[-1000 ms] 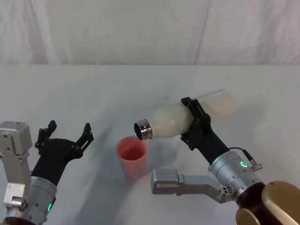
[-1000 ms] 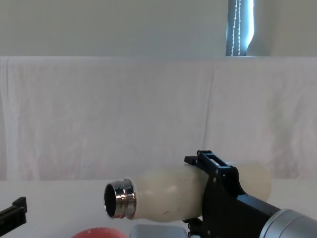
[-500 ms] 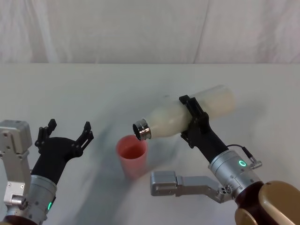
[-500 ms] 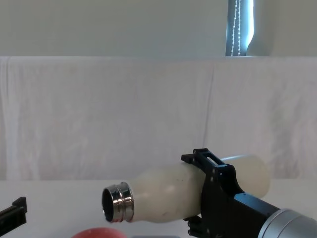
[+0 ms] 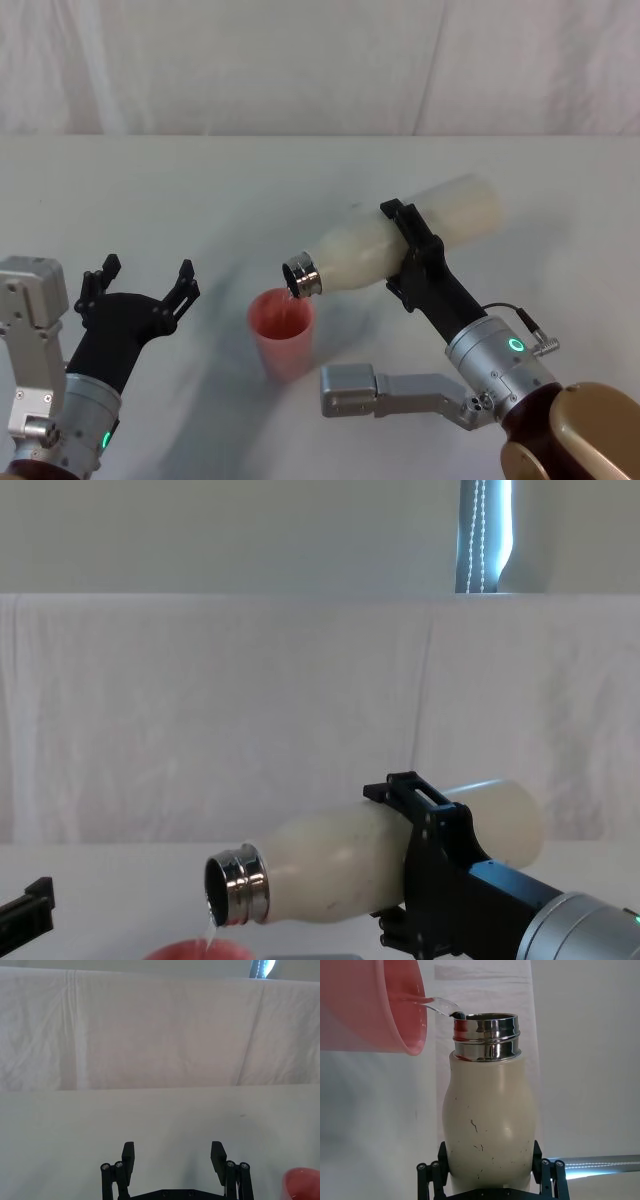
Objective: Grasp the thermos with one hand and pour water into the cup lid.
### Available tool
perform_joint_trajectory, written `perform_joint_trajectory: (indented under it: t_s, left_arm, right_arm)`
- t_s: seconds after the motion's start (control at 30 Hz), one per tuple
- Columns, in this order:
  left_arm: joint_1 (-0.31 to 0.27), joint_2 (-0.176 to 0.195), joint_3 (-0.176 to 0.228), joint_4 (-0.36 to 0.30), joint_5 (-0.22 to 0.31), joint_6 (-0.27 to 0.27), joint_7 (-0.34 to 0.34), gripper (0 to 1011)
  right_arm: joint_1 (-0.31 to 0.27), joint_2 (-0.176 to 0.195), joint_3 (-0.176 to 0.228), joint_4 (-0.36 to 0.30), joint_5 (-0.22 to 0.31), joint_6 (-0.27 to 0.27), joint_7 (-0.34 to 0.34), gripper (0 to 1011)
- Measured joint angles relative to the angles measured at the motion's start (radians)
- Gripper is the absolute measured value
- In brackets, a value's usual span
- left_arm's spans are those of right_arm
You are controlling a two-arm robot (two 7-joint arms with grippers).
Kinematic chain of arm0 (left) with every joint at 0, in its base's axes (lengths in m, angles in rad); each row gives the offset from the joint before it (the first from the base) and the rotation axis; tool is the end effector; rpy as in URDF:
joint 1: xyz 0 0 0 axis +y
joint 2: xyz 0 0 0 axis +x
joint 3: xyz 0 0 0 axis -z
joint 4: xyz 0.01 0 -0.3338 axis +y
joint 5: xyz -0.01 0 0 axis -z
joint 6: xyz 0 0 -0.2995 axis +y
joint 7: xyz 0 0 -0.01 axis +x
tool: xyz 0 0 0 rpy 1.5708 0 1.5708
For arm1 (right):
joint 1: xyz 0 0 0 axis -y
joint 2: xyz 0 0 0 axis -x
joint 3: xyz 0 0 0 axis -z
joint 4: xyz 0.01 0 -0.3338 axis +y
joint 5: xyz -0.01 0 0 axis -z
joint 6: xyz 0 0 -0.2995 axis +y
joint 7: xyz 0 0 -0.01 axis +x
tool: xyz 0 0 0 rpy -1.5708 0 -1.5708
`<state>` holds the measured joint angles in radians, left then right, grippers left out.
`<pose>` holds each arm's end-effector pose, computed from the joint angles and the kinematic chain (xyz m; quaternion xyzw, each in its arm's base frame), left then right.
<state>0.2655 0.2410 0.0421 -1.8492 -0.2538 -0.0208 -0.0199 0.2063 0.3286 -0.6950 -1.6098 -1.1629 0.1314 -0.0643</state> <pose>0.2325 0.0490 -0.3263 -0.0174 0.0064 0.6616 0.7496 0.3189 0.0856 -0.3217 -0.3300 -0.6160 -0.3703 0.6120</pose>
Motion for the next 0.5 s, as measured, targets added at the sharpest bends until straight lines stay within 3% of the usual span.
perform_joint_trajectory:
  t_s: [0.5]
  left_arm:
    - [0.000,0.000,0.000,0.000,0.000,0.000,0.000,1001]
  right_arm:
    - [0.011,0.005,-0.003,-0.011,-0.006,0.004,0.005,957]
